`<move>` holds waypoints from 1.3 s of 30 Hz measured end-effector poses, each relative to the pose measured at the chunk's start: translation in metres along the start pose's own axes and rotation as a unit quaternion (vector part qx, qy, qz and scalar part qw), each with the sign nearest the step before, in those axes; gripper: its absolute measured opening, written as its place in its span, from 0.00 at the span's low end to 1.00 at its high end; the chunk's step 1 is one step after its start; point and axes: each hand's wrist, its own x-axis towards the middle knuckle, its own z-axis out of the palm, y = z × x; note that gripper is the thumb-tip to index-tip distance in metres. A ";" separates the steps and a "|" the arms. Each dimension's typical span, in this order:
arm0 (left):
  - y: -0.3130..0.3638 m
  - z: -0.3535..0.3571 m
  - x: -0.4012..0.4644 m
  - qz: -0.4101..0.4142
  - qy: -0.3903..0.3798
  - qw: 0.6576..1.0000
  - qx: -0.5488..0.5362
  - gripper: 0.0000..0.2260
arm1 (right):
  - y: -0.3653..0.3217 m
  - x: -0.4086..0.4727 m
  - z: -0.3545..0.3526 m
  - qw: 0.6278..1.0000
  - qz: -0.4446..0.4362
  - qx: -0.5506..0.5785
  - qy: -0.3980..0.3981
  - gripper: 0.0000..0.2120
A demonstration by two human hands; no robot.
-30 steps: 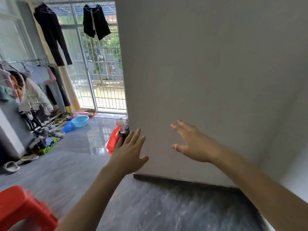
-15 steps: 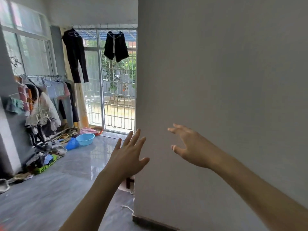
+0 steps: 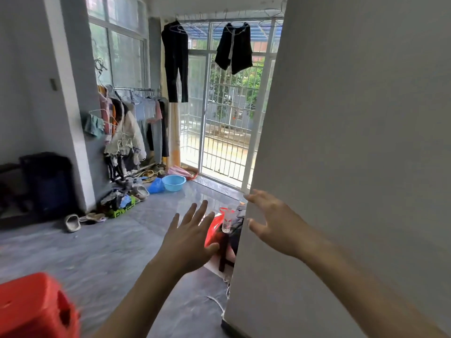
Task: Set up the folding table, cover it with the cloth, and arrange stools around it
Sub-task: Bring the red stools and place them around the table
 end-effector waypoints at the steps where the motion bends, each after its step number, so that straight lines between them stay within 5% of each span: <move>1: -0.010 0.003 0.008 -0.012 -0.004 1.000 0.004 0.35 | 0.002 0.015 0.009 1.000 -0.009 0.008 -0.006 0.28; 20: -0.133 0.006 0.216 -0.191 0.034 0.980 0.040 0.34 | 0.062 0.331 0.103 0.982 -0.149 0.116 -0.023 0.28; 36: -0.366 -0.002 0.309 -0.296 0.086 0.950 0.053 0.35 | -0.079 0.582 0.209 0.955 -0.250 0.150 -0.059 0.29; 39: -0.421 -0.019 0.328 -0.295 0.113 0.947 0.058 0.42 | -0.113 0.637 0.227 0.954 -0.255 0.142 -0.065 0.30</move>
